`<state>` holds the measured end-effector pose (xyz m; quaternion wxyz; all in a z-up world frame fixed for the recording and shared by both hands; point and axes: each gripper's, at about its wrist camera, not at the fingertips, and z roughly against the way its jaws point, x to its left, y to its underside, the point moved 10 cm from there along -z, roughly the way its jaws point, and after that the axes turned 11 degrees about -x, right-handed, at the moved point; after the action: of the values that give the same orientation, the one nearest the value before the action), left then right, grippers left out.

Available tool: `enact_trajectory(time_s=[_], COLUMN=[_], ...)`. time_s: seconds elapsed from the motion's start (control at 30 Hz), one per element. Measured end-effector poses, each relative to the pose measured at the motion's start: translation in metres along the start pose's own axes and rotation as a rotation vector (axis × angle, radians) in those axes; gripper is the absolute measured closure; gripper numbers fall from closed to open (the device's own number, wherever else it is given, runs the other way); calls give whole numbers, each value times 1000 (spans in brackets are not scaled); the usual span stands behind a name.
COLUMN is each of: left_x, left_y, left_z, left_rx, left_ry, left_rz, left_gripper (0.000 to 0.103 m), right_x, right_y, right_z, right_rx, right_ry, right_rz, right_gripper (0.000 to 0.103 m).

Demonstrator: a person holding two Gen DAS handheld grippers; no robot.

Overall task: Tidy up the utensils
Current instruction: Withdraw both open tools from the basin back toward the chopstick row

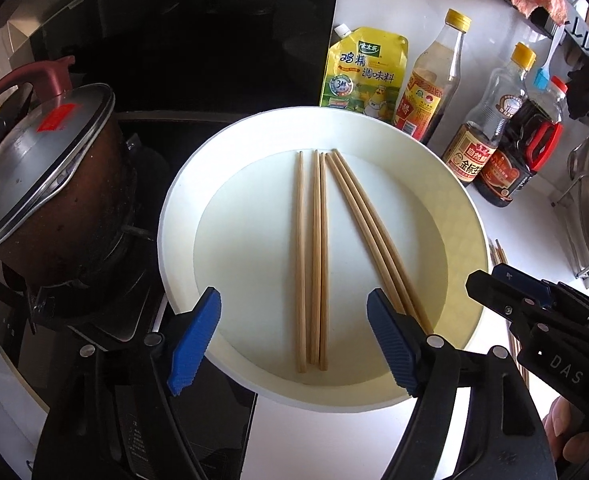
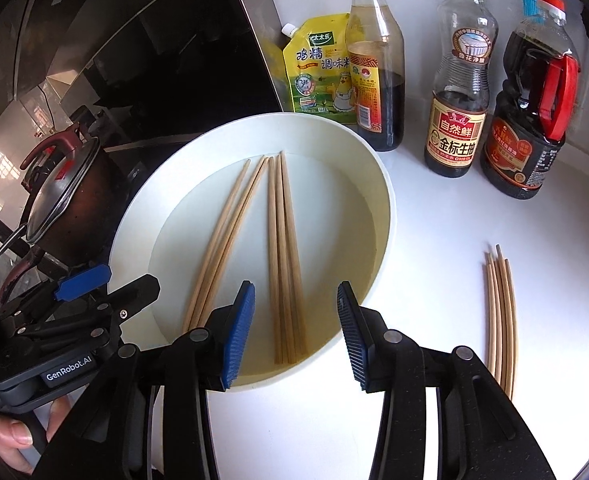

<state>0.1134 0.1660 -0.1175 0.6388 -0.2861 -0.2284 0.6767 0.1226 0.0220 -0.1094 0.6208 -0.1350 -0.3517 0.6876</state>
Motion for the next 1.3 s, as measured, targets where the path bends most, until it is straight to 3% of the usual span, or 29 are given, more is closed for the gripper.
enact_trajectory(time_s=[0.47, 1.3], left_x=[-44, -176], left_y=[25, 74], left_z=[29, 36], left_rx=[10, 67], left_ry=[18, 102], left_rz=[-9, -123], left_gripper=[27, 24], right_x=[-44, -175], right_y=[18, 85], right_z=[47, 99], right_rx=[-40, -4], right_ry=[32, 172], right_rz=[-47, -127], right_gripper=[59, 54])
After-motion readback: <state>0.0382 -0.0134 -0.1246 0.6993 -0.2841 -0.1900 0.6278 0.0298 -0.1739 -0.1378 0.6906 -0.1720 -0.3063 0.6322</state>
